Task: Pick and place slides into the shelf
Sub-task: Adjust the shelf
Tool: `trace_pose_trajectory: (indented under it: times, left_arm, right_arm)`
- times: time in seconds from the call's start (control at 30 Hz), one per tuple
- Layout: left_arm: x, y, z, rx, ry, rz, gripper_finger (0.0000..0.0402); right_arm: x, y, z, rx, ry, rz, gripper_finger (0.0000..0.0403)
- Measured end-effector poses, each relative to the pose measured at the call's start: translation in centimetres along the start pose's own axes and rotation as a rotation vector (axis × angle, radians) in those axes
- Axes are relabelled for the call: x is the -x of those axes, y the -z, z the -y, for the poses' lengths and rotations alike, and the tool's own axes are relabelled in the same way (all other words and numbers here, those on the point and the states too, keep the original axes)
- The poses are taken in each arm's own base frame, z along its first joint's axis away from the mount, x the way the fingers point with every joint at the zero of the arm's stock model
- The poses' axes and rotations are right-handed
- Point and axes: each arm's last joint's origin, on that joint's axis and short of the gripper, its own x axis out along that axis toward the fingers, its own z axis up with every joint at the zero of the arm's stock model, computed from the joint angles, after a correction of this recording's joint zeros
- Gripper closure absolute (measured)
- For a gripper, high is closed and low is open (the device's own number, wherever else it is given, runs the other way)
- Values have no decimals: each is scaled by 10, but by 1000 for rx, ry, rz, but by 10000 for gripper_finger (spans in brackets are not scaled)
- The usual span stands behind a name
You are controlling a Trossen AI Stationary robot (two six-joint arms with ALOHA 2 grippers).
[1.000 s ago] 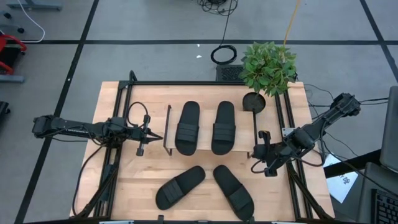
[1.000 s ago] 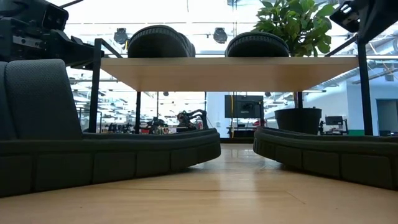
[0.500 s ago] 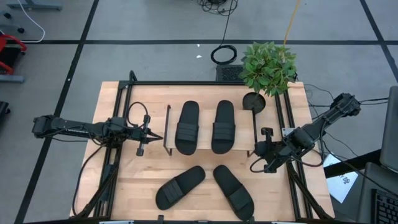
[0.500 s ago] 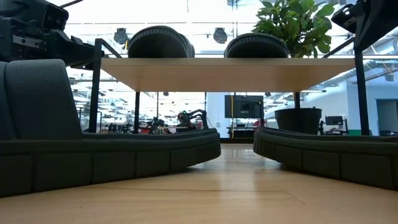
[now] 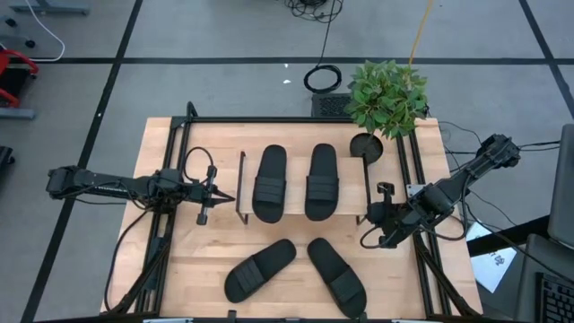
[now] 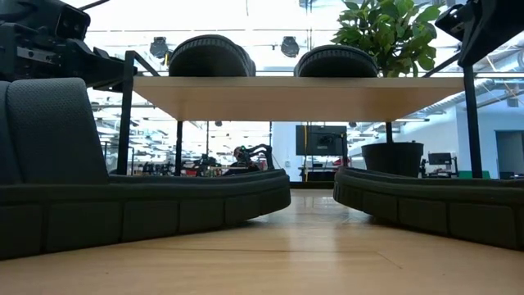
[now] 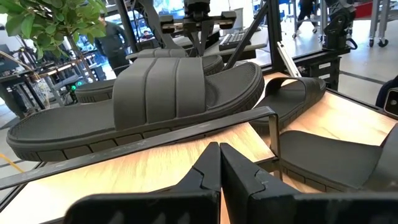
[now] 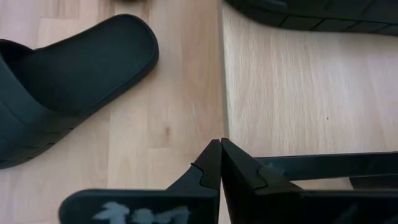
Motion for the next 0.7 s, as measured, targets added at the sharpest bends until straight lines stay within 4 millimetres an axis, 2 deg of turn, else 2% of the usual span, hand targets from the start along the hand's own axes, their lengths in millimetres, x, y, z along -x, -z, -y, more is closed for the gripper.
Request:
trace_pose_trajectory:
  times: [0.57, 0.7]
  left_arm:
    - [0, 0, 0, 0, 0, 0, 396]
    - [0, 0, 0, -1, 0, 0, 396]
  right_arm:
    - [-1, -1, 3, -35, 33, 2, 403]
    - [-1, -3, 2, -16, -9, 9, 403]
